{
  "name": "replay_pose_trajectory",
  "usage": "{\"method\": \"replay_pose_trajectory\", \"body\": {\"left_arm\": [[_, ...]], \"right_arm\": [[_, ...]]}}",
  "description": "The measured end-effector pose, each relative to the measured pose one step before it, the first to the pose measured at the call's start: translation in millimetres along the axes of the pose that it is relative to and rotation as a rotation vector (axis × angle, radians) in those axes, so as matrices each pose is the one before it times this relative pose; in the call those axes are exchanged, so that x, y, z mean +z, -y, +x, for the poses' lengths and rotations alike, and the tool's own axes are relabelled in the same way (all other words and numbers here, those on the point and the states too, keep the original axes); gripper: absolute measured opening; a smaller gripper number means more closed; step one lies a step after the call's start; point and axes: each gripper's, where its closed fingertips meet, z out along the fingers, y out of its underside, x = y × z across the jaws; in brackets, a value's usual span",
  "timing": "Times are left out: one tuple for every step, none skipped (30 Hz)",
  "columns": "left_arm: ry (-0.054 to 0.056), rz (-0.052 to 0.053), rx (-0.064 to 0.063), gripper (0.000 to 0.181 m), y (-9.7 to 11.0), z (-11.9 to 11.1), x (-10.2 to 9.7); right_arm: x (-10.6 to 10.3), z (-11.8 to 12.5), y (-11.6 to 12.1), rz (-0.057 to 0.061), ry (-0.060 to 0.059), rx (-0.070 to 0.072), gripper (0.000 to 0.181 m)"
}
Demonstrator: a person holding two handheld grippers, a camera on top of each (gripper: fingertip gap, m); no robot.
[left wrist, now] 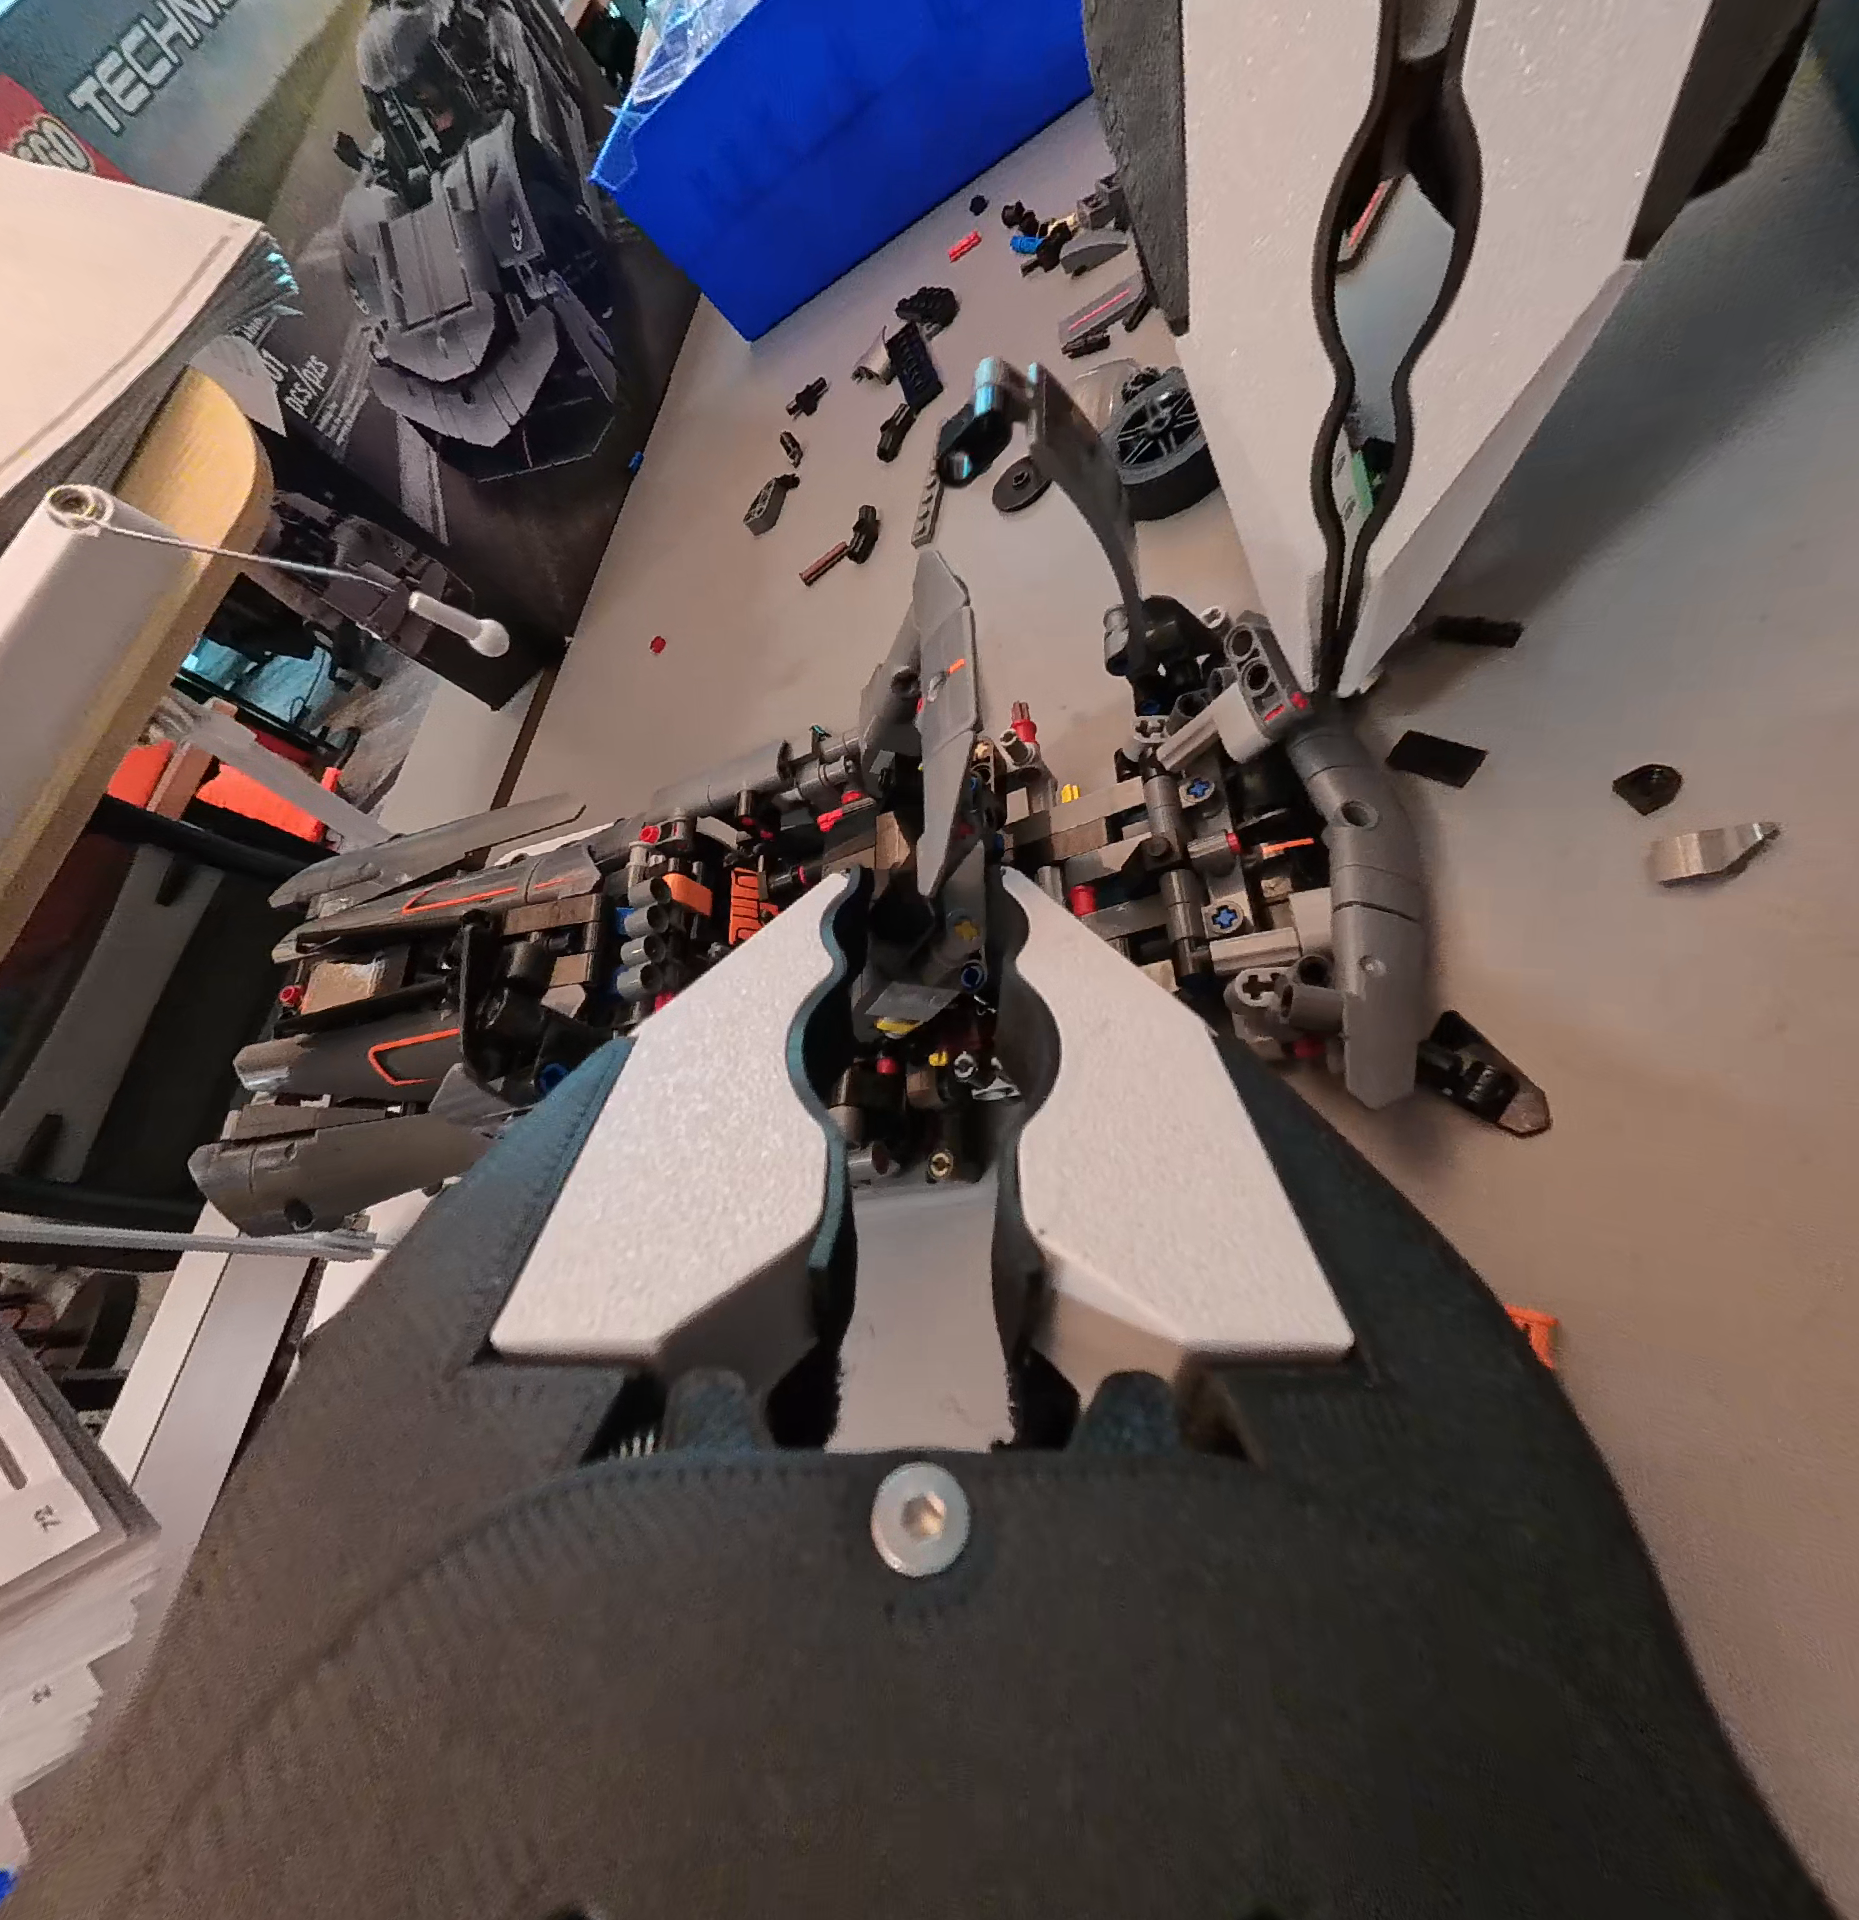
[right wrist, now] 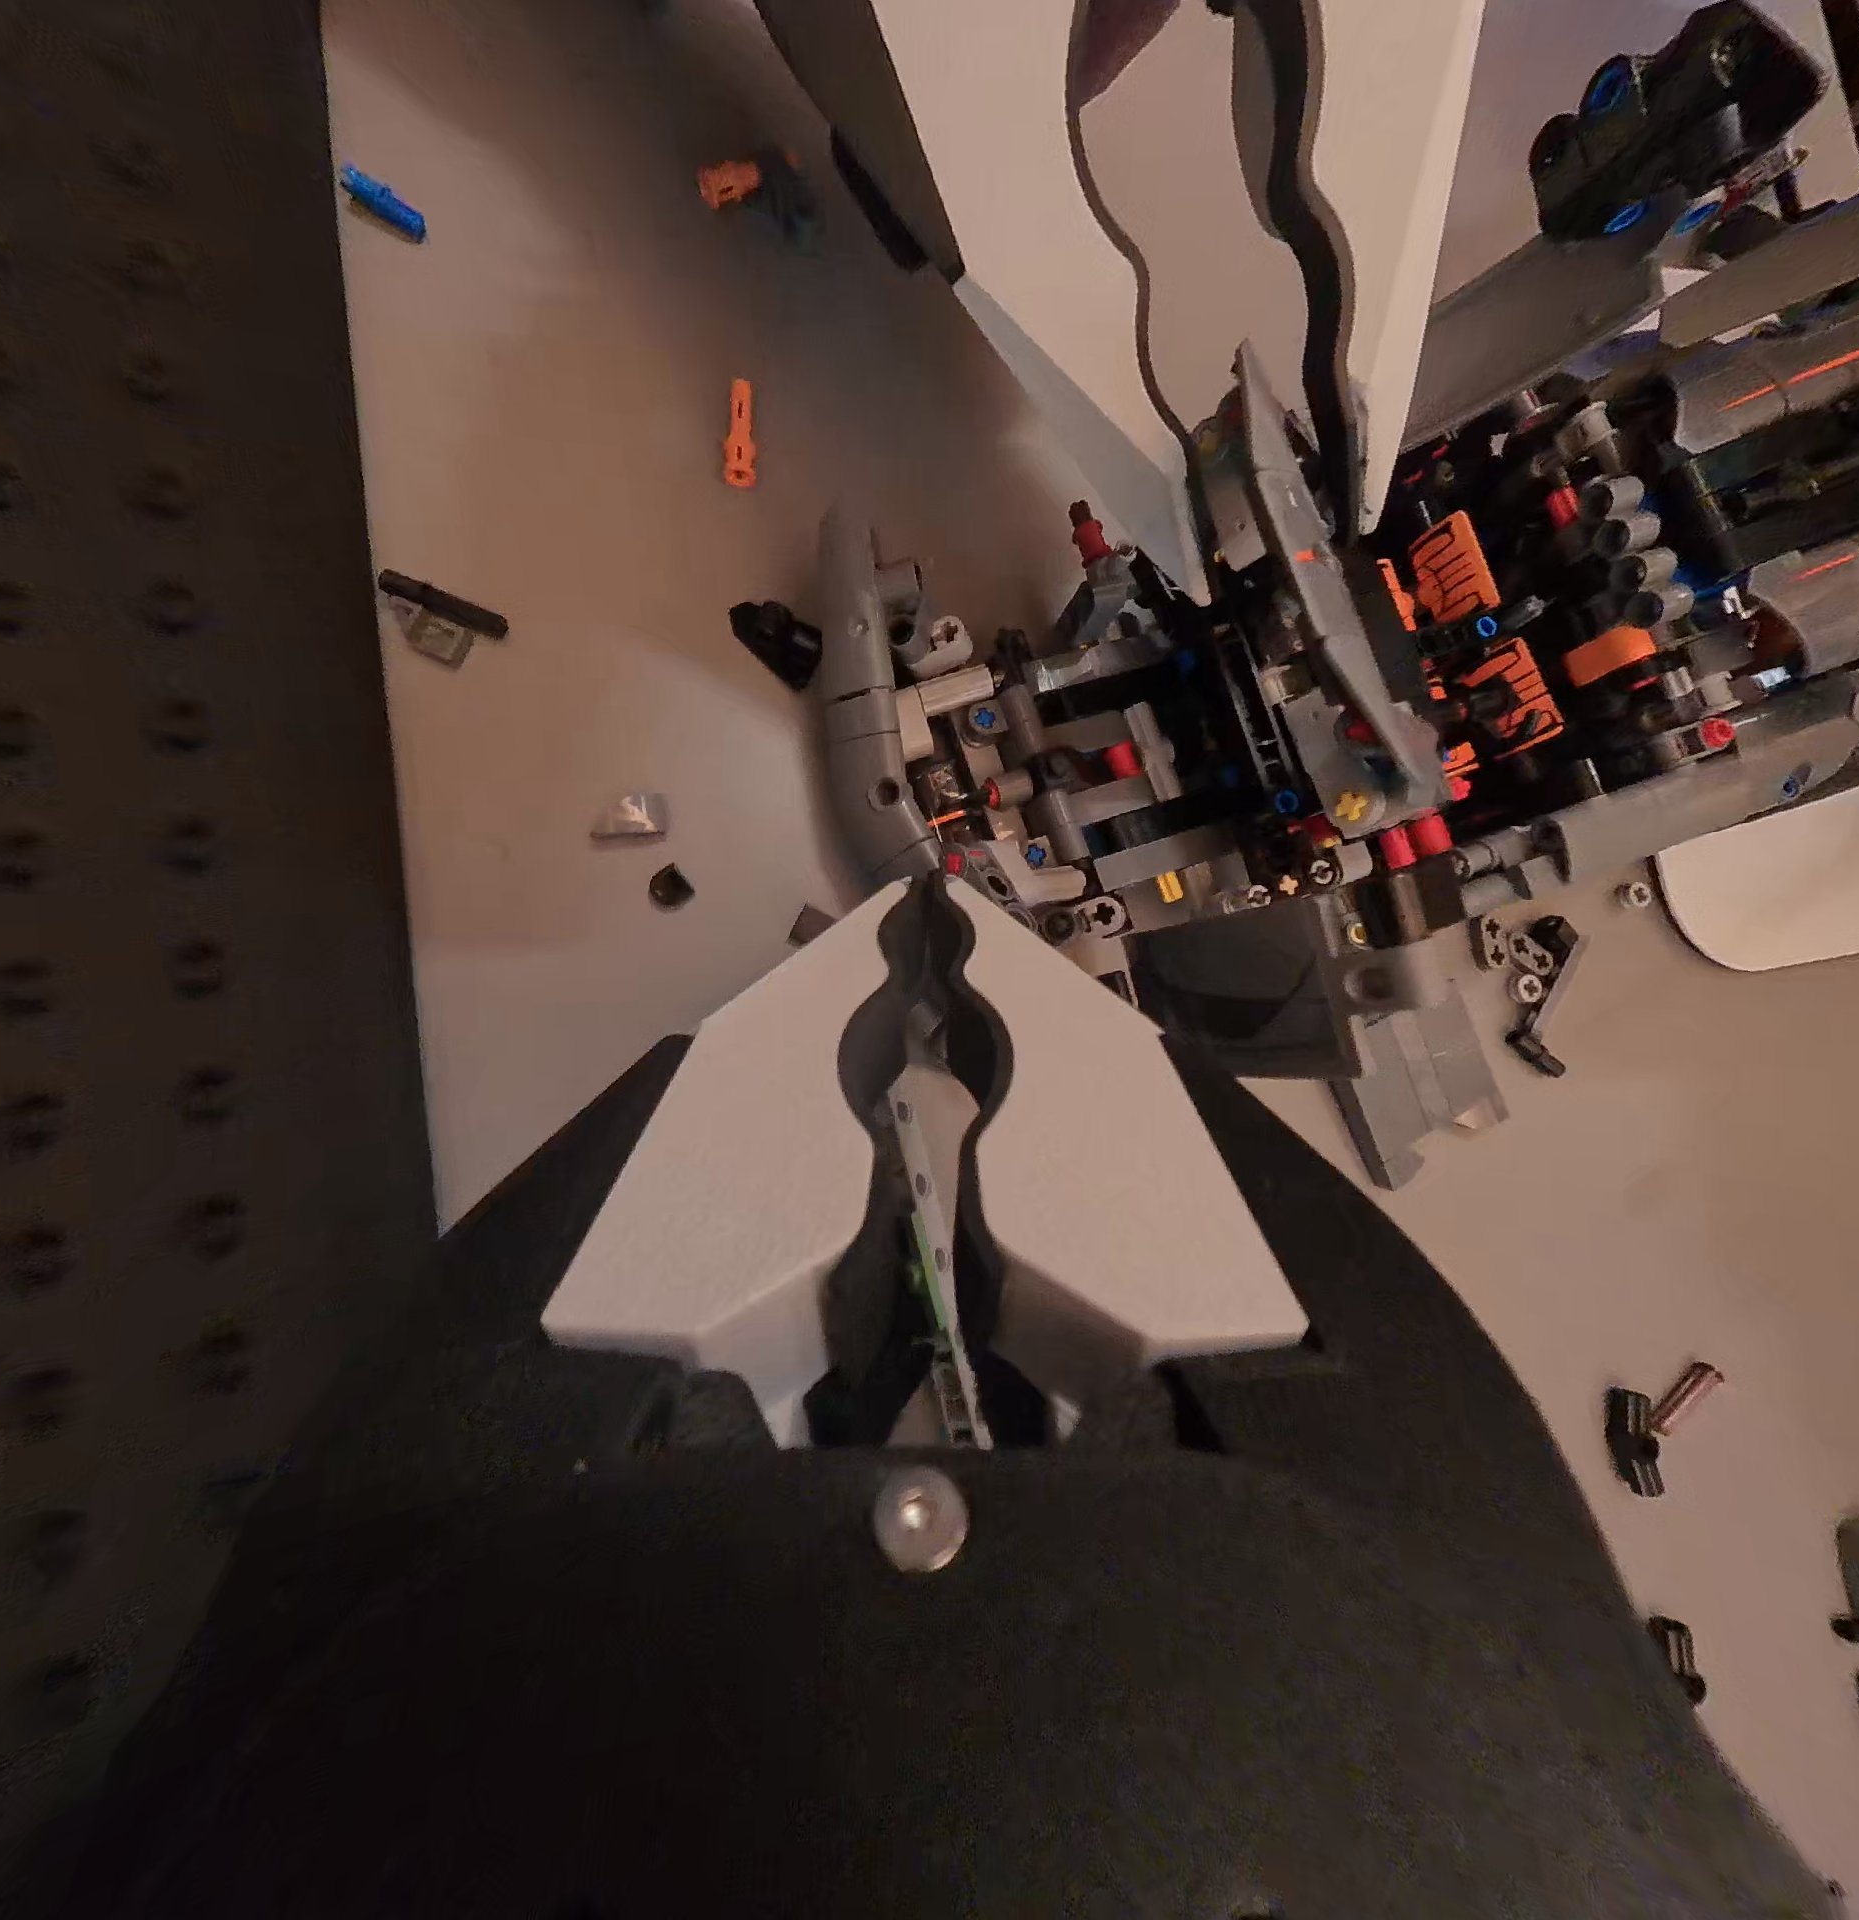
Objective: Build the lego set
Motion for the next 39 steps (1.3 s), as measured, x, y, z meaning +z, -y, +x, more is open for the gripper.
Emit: {"method": "replay_pose_trajectory", "body": {"left_arm": [[0.0026, -0.0007, -0.0001, 0.019, -0.51, -0.66, -0.13], [0.0050, -0.0023, -0.0019, 0.019, -0.64, -1.20, -0.34], [0.0048, -0.0017, -0.0023, 0.019, -0.58, -1.23, -0.24], [-0.0018, 0.0019, -0.0030, 0.019, 0.15, -0.05, -0.11], [-0.0027, 0.0024, -0.0031, 0.019, 0.23, 0.33, 0.09], [-0.0012, 0.0012, -0.0001, 0.019, 0.33, 0.23, 0.06], [-0.0011, -0.0004, -0.0001, 0.019, 0.14, 0.16, 0.07], [-0.0010, 0.0004, -0.0007, 0.019, 0.29, 0.27, 0.08], [-0.0003, 0.0006, 0.0011, 0.019, 0.13, 0.20, 0.05], [-0.0011, 0.0003, 0.0009, 0.019, 0.19, 0.31, 0.23], [-0.0012, 0.0006, -0.0005, 0.019, 0.21, 0.18, 0.07], [-0.0004, 0.0001, 0.0004, 0.019, 0.12, 0.30, 0.09], [-0.0003, -0.0007, 0.0010, 0.019, -0.03, 0.24, 0.20], [0.0006, -0.0008, 0.0012, 0.019, -0.02, -0.06, -0.04], [0.0003, -0.0003, 0.0006, 0.019, -0.17, -0.13, -0.17], [-0.0010, 0.0004, -0.0019, 0.019, -0.05, 0.01, -0.05], [-0.0007, 0.0014, 0.0001, 0.019, 0.23, 0.08, -0.07], [-0.0007, 0.0001, 0.0006, 0.019, -0.10, 0.16, -0.08], [-0.0012, 0.0005, -0.0003, 0.019, 0.03, 0.23, -0.09], [-0.0004, 0.0008, -0.0005, 0.019, 0.09, 0.06, -0.19], [-0.0005, 0.0009, -0.0009, 0.019, -0.10, 0.05, 0.01], [-0.0010, 0.0019, -0.0025, 0.019, 0.07, -0.07, 0.03], [-0.0009, 0.0012, -0.0021, 0.019, 0.12, 0.03, 0.07], [0.0001, -0.0004, 0.0002, 0.019, 0.06, 0.02, 0.12], [0.0010, -0.0005, 0.0019, 0.019, 0.07, 0.07, 0.00], [0.0008, -0.0017, 0.0020, 0.019, -0.11, -0.06, -0.15], [0.0007, -0.0014, 0.0014, 0.019, -0.09, 0.07, -0.02], [0.0009, -0.0006, 0.0013, 0.019, -0.03, 0.02, -0.03], [0.0004, -0.0004, 0.0010, 0.019, -0.03, 0.03, 0.04], [-0.0001, -0.0006, 0.0000, 0.019, -0.01, -0.04, -0.09], [-0.0002, 0.0004, -0.0008, 0.019, -0.01, 0.05, -0.05], [0.0001, 0.0006, -0.0005, 0.019, 0.00, -0.09, 0.02], [0.0000, 0.0001, -0.0004, 0.019, -0.06, 0.08, 0.05], [0.0000, 0.0001, -0.0004, 0.019, 0.02, -0.05, -0.11], [0.0001, 0.0003, 0.0002, 0.019, -0.10, 0.00, -0.01], [0.0002, 0.0005, -0.0003, 0.019, 0.07, -0.01, 0.03], [0.0005, -0.0007, -0.0004, 0.019, -0.20, -0.07, 0.05], [0.0000, 0.0000, 0.0003, 0.019, -0.06, -0.05, -0.07], [-0.0001, 0.0003, -0.0007, 0.019, -0.08, 0.01, -0.12]], "right_arm": [[0.34, 1.40, 1.71, 0.0074, -0.0077, 0.0047, 0.000], [-0.69, 3.11, 2.68, 0.0145, -0.0188, 0.0034, 0.000], [-1.33, 3.31, 2.00, 0.0100, -0.0186, -0.0003, 0.000], [-1.21, 2.90, 1.91, 0.0060, -0.0159, -0.0010, 0.000], [-1.10, 4.13, 2.67, 0.0094, -0.0227, 0.0024, 0.000], [-0.46, 3.46, 2.24, 0.0059, -0.0188, 0.0017, 0.000], [0.52, 0.45, 0.63, -0.0037, -0.0029, -0.0070, 0.000], [1.46, 0.57, -0.52, -0.0113, -0.0071, -0.0111, 0.000], [1.90, 1.47, 0.00, -0.0089, -0.0142, -0.0090, 0.000], [2.18, 1.62, 0.36, -0.0078, -0.0172, -0.0079, 0.000], [2.11, 4.27, 0.47, -0.0090, -0.0332, -0.0051, 0.000], [2.25, 5.14, 0.66, -0.0090, -0.0382, -0.0001, 0.000], [2.56, 2.64, 0.58, -0.0102, -0.0222, -0.0013, 0.000], [2.95, 0.66, -0.41, -0.0142, -0.0122, -0.0090, 0.000], [2.84, 0.27, -0.76, -0.0162, -0.0146, -0.0173, 0.000], [2.44, -1.08, -1.25, -0.0175, -0.0077, -0.0196, 0.000], [1.39, -1.07, -1.23, -0.0131, -0.0034, -0.0101, 0.000], [-1.10, 0.12, 0.82, 0.0041, -0.0070, 0.0003, 0.000], [-3.30, 0.34, 2.70, 0.0176, -0.0042, 0.0029, 0.000], [-3.85, 1.32, 2.45, 0.0173, -0.0080, 0.0027, 0.000], [-3.17, 4.80, 0.69, 0.0095, -0.0287, 0.0030, 0.000], [-1.53, 6.00, -0.27, 0.0034, -0.0381, 0.0010, 0.000], [0.33, 3.21, -0.67, -0.0027, -0.0250, -0.0036, 0.000], [1.57, -0.23, -0.98, -0.0085, -0.0101, -0.0112, 0.000], [2.43, -1.57, -1.16, -0.0128, -0.0095, -0.0188, 0.000], [2.86, -0.06, -1.04, -0.0147, -0.0244, -0.0217, 0.000], [2.75, 0.68, -0.88, -0.0141, -0.0290, -0.0228, 0.000], [2.03, 0.32, -0.76, -0.0157, -0.0227, -0.0215, 0.000], [1.28, 0.52, -0.49, -0.0150, -0.0168, -0.0134, 0.000], [1.20, 0.06, -0.19, -0.0122, -0.0101, -0.0047, 0.000], [1.28, -0.15, -0.81, -0.0135, -0.0079, -0.0073, 0.000], [1.60, -1.20, -1.13, -0.0159, -0.0046, -0.0154, 0.000], [2.30, -2.69, -2.15, -0.0223, 0.0014, -0.0184, 0.000], [3.07, -2.65, -2.75, -0.0254, -0.0020, -0.0151, 0.000], [3.02, -1.86, -1.54, -0.0194, -0.0065, -0.0066, 0.000], [1.90, -0.79, -0.20, -0.0121, -0.0082, 0.0001, 0.000], [0.80, 0.03, 0.00, -0.0127, -0.0044, 0.0063, 0.000], [0.29, 0.04, -0.04, -0.0139, 0.0022, 0.0092, 0.000], [0.11, 0.00, 0.08, -0.0107, 0.0024, 0.0030, 0.000]]}}
